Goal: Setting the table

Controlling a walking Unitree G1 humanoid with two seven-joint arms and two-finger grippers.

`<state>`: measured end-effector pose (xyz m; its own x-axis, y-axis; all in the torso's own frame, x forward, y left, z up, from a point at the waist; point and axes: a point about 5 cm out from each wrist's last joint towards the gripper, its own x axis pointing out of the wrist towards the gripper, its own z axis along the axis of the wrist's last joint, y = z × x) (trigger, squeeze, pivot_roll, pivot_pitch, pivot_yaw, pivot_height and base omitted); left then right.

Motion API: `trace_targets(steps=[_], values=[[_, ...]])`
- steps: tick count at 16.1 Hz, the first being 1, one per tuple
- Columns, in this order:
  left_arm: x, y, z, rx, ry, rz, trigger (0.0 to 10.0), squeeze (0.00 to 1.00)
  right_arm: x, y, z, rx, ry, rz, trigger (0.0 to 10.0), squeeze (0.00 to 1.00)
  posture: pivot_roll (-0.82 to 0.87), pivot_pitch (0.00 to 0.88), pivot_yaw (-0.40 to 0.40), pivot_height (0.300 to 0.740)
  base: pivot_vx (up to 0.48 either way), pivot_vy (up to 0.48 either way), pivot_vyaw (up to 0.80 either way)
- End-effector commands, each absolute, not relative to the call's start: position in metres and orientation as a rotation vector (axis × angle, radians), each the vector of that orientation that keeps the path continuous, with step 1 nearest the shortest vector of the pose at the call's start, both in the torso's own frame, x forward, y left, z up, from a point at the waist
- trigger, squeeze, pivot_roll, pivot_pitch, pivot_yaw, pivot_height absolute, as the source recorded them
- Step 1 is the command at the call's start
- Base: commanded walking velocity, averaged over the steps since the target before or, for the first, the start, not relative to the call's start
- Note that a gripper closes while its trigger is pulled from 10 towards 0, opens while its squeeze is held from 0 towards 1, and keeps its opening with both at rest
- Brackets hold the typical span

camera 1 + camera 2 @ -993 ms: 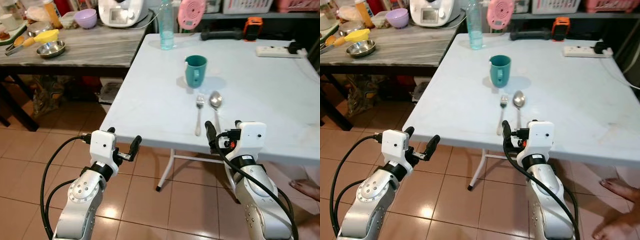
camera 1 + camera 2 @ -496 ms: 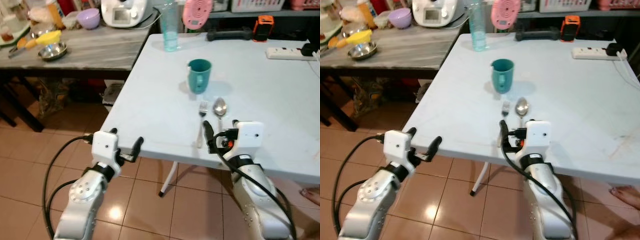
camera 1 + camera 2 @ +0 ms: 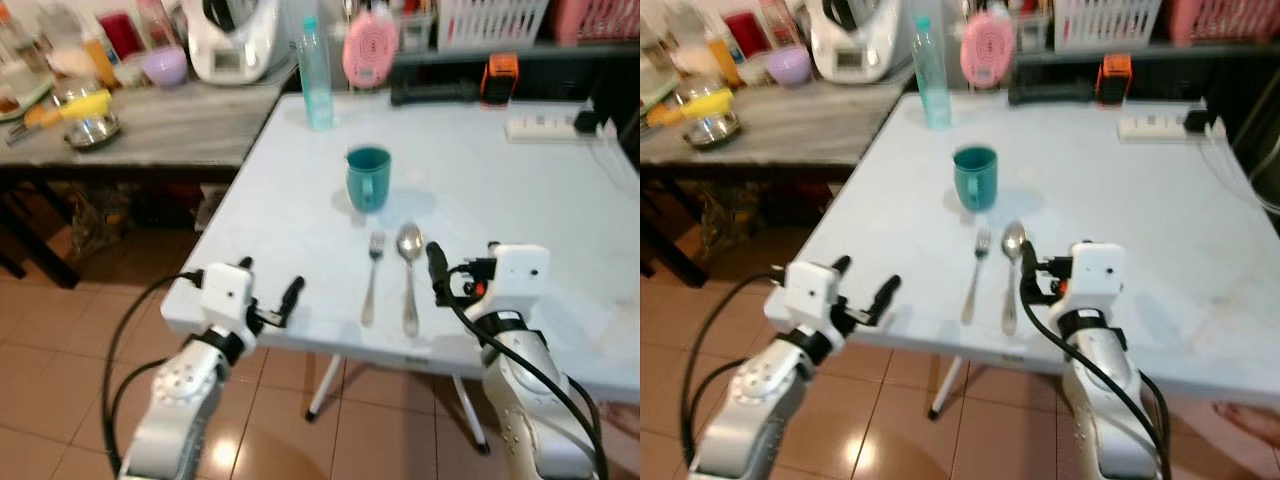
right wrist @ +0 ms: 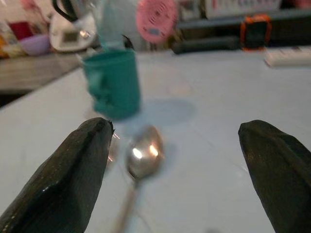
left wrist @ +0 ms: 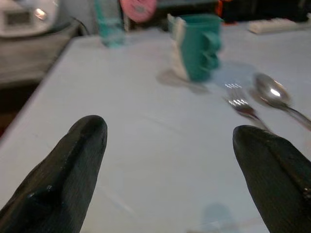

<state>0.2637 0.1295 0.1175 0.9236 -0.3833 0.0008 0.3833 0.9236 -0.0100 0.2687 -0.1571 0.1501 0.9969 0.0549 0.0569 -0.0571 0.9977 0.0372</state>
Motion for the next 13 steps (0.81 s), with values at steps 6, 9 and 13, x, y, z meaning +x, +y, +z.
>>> trace_targets(steps=[6,9,13], values=[[0.260,0.136,0.112,0.008,0.036,-0.418,10.0,0.00,0.269,-0.137,0.154,0.094,-0.063,0.119,10.0,0.00,-0.04,0.107,0.106,0.740,0.000,0.000,0.00],[0.257,0.133,0.110,0.016,0.052,-0.482,10.0,0.00,0.272,-0.124,0.159,0.117,-0.063,0.174,10.0,0.00,-0.03,0.110,0.102,0.740,0.000,0.000,0.00],[0.254,0.133,0.111,0.037,0.053,-0.521,10.0,0.00,0.282,-0.104,0.157,0.186,-0.009,0.202,10.0,0.00,-0.01,0.118,0.104,0.740,0.000,0.000,0.00]])
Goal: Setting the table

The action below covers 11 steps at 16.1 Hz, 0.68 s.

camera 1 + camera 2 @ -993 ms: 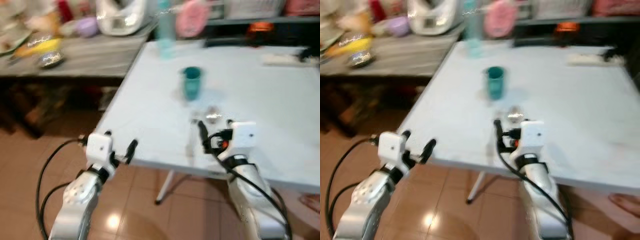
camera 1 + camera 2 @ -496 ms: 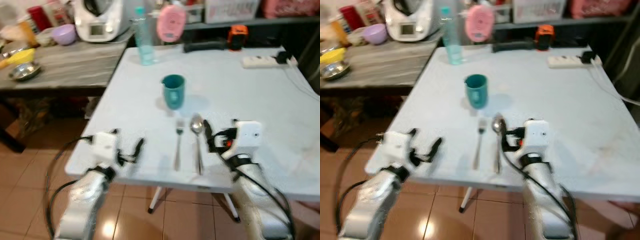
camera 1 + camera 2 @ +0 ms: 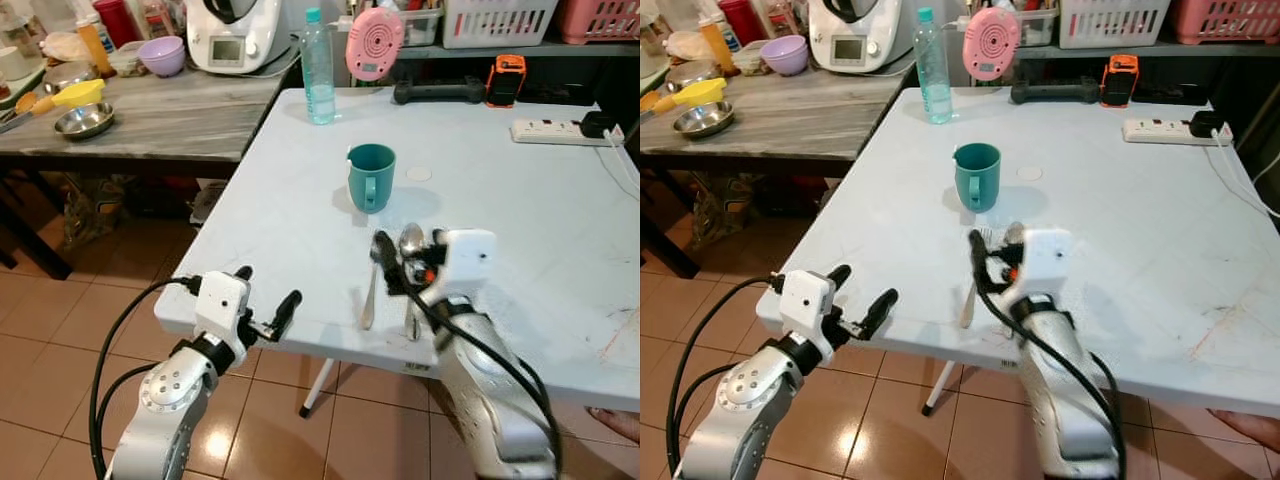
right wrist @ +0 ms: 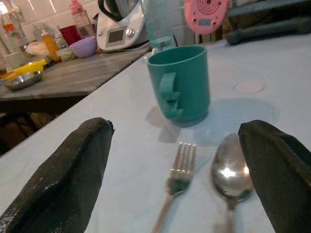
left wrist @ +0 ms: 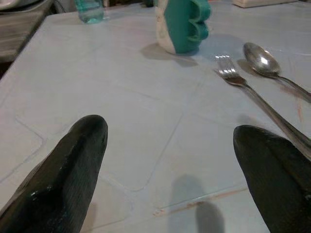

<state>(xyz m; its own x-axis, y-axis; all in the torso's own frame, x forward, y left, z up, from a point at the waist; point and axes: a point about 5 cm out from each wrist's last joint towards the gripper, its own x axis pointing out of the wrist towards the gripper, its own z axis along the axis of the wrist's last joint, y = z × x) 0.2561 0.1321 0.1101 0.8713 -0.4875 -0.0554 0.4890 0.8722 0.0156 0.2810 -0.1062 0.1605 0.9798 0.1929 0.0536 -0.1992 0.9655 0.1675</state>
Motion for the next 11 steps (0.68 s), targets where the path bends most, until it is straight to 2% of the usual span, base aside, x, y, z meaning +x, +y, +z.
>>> trace_targets(steps=[1,6,11], values=[[0.253,0.133,0.111,0.040,0.054,-0.531,10.0,0.00,0.282,-0.103,0.156,0.196,0.002,0.197,10.0,0.00,-0.01,0.123,0.106,0.740,0.000,0.000,0.00],[0.246,0.132,0.109,0.062,0.074,-0.588,10.0,0.00,0.285,-0.094,0.143,0.261,0.090,0.175,10.0,0.00,0.00,0.157,0.113,0.740,0.000,0.000,0.00],[0.253,0.131,0.109,0.072,0.082,-0.620,10.0,0.00,0.297,-0.081,0.145,0.326,0.123,0.160,10.0,0.00,-0.02,0.168,0.133,0.740,0.000,0.000,0.00]])
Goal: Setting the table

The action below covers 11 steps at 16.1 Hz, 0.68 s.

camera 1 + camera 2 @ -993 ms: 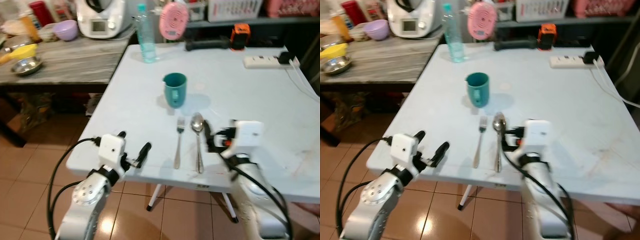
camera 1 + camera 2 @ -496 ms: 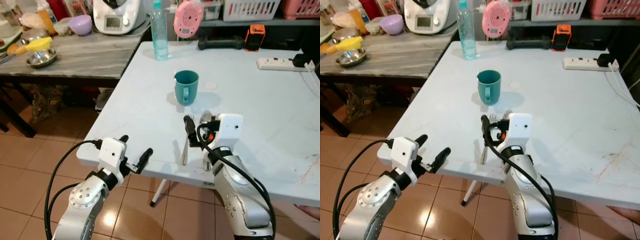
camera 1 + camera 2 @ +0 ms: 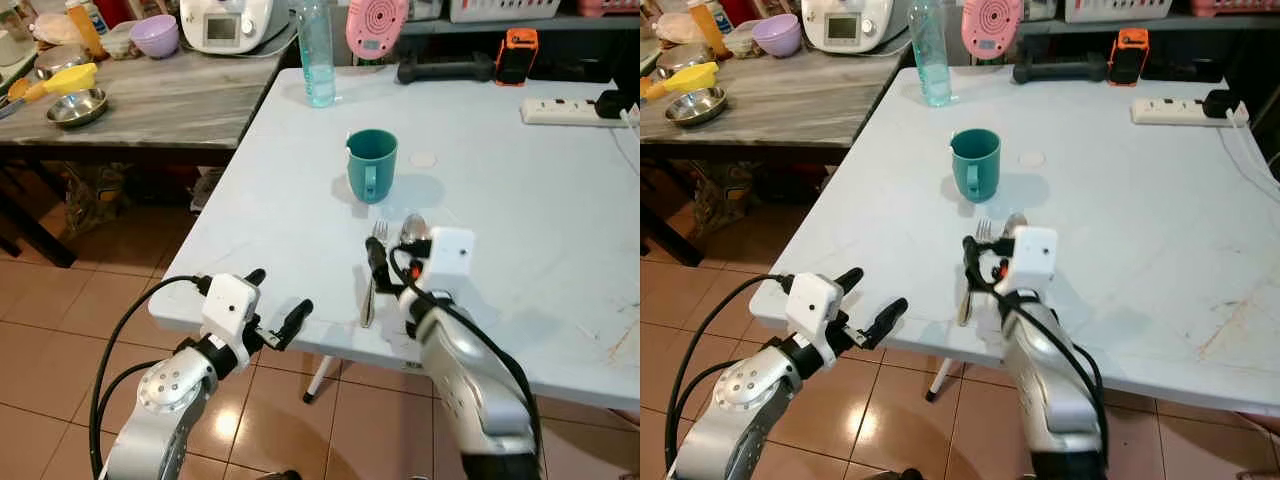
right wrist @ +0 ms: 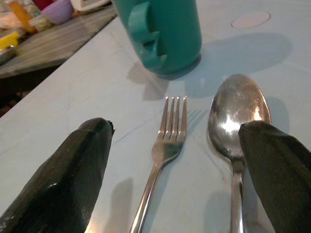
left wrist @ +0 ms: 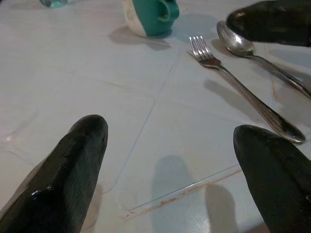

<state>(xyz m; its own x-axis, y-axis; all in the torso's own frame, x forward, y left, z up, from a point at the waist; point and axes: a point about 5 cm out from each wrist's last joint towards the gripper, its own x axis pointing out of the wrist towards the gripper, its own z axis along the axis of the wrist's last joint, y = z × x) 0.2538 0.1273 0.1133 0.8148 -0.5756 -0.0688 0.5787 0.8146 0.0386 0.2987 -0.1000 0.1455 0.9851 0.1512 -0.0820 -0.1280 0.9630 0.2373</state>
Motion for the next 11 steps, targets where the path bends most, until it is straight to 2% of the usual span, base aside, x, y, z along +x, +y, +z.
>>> trace_targets(steps=[1,10,11], values=[[0.254,0.131,0.110,0.069,0.081,-0.630,10.0,0.00,0.297,-0.075,0.147,0.357,0.134,0.164,10.0,0.00,-0.03,0.171,0.133,0.740,0.000,0.000,0.00],[0.257,0.122,0.106,0.055,0.095,-0.656,10.0,0.00,0.302,-0.038,0.149,0.369,0.248,0.236,10.0,0.00,-0.07,0.180,0.124,0.740,0.000,0.000,0.00],[0.258,0.122,0.106,0.069,0.092,-0.631,10.0,0.00,0.300,-0.040,0.149,0.314,0.208,0.325,10.0,0.00,-0.06,0.181,0.119,0.740,0.000,0.000,0.00]])
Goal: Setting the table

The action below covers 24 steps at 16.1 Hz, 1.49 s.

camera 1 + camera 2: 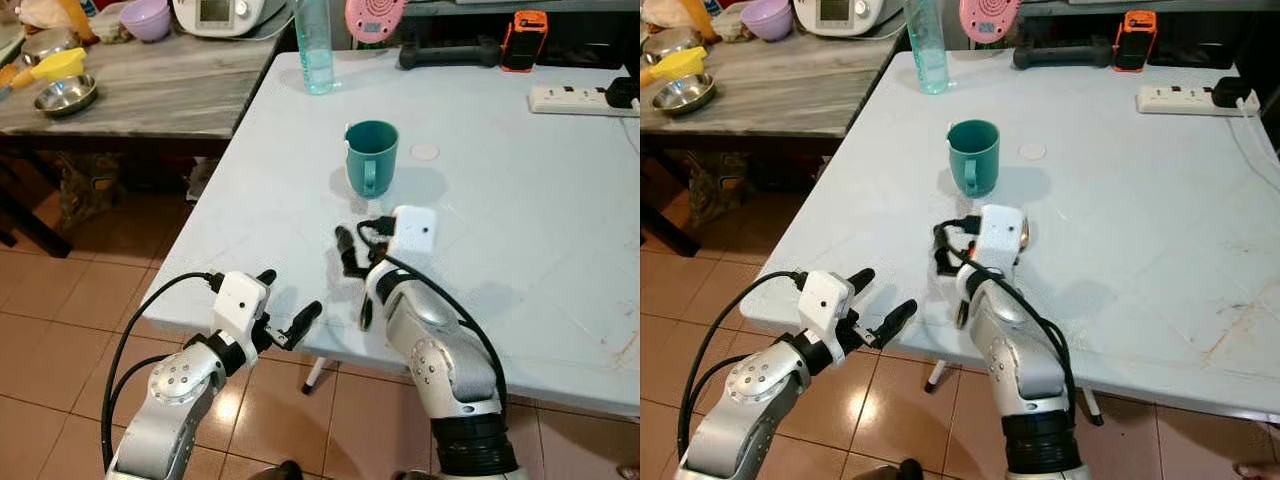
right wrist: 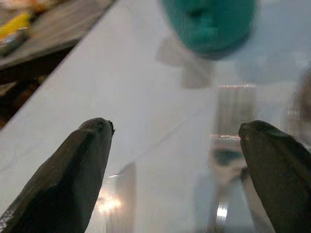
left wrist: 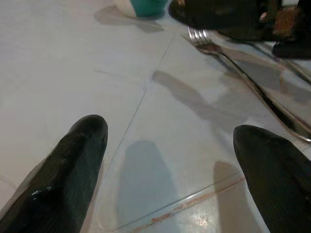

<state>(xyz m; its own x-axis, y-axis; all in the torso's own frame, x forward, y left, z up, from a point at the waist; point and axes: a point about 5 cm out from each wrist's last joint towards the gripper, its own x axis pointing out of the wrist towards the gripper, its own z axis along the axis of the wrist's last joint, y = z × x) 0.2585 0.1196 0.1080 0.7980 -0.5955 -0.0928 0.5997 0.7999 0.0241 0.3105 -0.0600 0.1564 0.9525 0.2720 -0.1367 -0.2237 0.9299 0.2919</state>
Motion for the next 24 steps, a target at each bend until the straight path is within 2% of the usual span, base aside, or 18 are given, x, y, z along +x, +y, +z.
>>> trace_targets(steps=[1,3,6,7,10,12,15,18,24], values=[[0.262,0.127,0.107,0.086,0.081,-0.572,10.0,0.00,0.298,-0.050,0.150,0.272,0.158,0.332,10.0,0.00,-0.07,0.180,0.115,0.740,0.000,0.000,0.00],[0.275,0.145,0.112,0.096,0.027,-0.393,10.0,0.00,0.290,-0.086,0.153,0.185,0.066,0.285,10.0,0.00,-0.08,0.172,0.112,0.740,0.000,0.000,0.00],[0.289,0.156,0.117,0.098,0.002,-0.292,10.0,0.00,0.274,-0.129,0.149,0.122,0.020,0.182,10.0,0.00,-0.12,0.152,0.111,0.740,0.000,0.000,0.00],[0.295,0.158,0.118,0.080,0.003,-0.283,10.0,0.00,0.263,-0.148,0.146,0.091,0.013,0.108,10.0,0.00,-0.15,0.140,0.120,0.740,0.000,0.000,0.00],[0.301,0.152,0.112,0.069,0.026,-0.318,10.0,0.00,0.246,-0.167,0.144,0.080,0.008,0.007,10.0,0.00,-0.22,0.132,0.155,0.740,0.000,0.000,0.00],[0.303,0.142,0.110,0.060,0.030,-0.366,10.0,0.00,0.237,-0.170,0.142,0.090,0.015,-0.023,10.0,0.00,-0.24,0.141,0.168,0.740,0.000,0.000,-0.78],[0.310,0.130,0.111,0.052,0.015,-0.417,10.0,0.00,0.234,-0.166,0.144,0.073,0.008,-0.023,10.0,0.00,-0.25,0.122,0.140,0.740,0.000,0.000,-0.72],[0.314,0.140,0.110,0.055,0.008,-0.375,10.0,0.00,0.241,-0.155,0.144,0.053,-0.008,0.025,10.0,0.00,-0.23,0.098,0.152,0.740,0.000,0.000,-0.21],[0.313,0.149,0.113,0.056,-0.012,-0.341,10.0,0.00,0.252,-0.152,0.159,0.039,-0.090,0.026,10.0,0.00,-0.19,0.106,0.156,0.740,0.000,0.355,0.00]])
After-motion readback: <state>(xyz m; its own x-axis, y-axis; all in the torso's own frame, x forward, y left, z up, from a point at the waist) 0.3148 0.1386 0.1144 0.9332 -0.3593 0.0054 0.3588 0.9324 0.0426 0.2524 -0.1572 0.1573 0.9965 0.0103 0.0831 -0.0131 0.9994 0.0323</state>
